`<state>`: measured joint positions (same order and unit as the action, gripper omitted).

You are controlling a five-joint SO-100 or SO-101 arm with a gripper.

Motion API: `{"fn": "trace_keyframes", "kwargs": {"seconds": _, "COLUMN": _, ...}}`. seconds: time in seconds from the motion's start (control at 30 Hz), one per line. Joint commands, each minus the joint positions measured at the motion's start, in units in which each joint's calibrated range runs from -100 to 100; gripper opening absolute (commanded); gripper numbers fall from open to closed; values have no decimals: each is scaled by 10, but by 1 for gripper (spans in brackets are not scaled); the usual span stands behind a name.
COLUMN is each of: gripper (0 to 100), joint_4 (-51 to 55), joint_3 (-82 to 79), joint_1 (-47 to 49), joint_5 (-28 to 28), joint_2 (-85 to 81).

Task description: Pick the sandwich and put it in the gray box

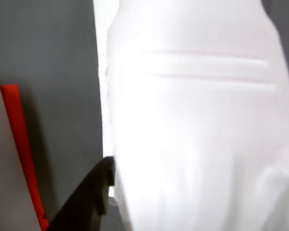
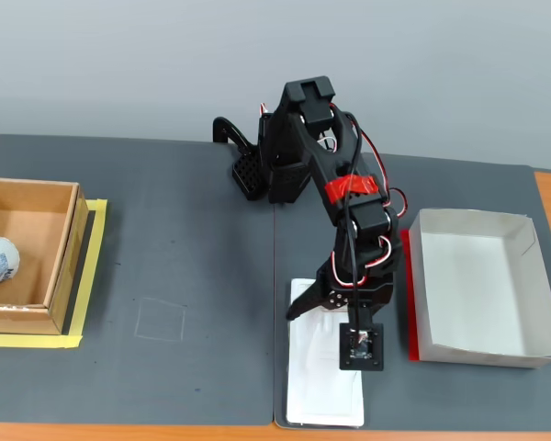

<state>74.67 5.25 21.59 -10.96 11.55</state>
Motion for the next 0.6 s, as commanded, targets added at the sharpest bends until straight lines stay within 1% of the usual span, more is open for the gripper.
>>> {"fn": "trace_keyframes", "kwargs": {"seconds": 0.0, "gripper": 42, "joint_4": -5, "joint_3": 27, "joint_1": -1, "joint_5": 1, "joint_2": -6}}
{"fn": "trace_keyframes", "kwargs": {"seconds": 0.1, "gripper": 38, "joint_4": -5, "joint_3": 27, "joint_1": -1, "joint_5": 1, "joint_2": -6}}
{"fn": "trace_keyframes", "kwargs": {"seconds": 0.23, "gripper": 26, "joint_4": -5, "joint_3": 27, "joint_1": -1, "joint_5": 1, "joint_2": -6}}
{"fn": "trace_keyframes", "kwargs": {"seconds": 0.3, "gripper": 22, "joint_4": -5, "joint_3": 26, "joint_1": -1, "joint_5": 1, "joint_2": -6}}
{"fn": "trace_keyframes", "kwargs": {"seconds": 0.57, "gripper": 14, "joint_4": 2, "joint_3": 18, "joint_1": -1, "joint_5": 1, "joint_2": -9}}
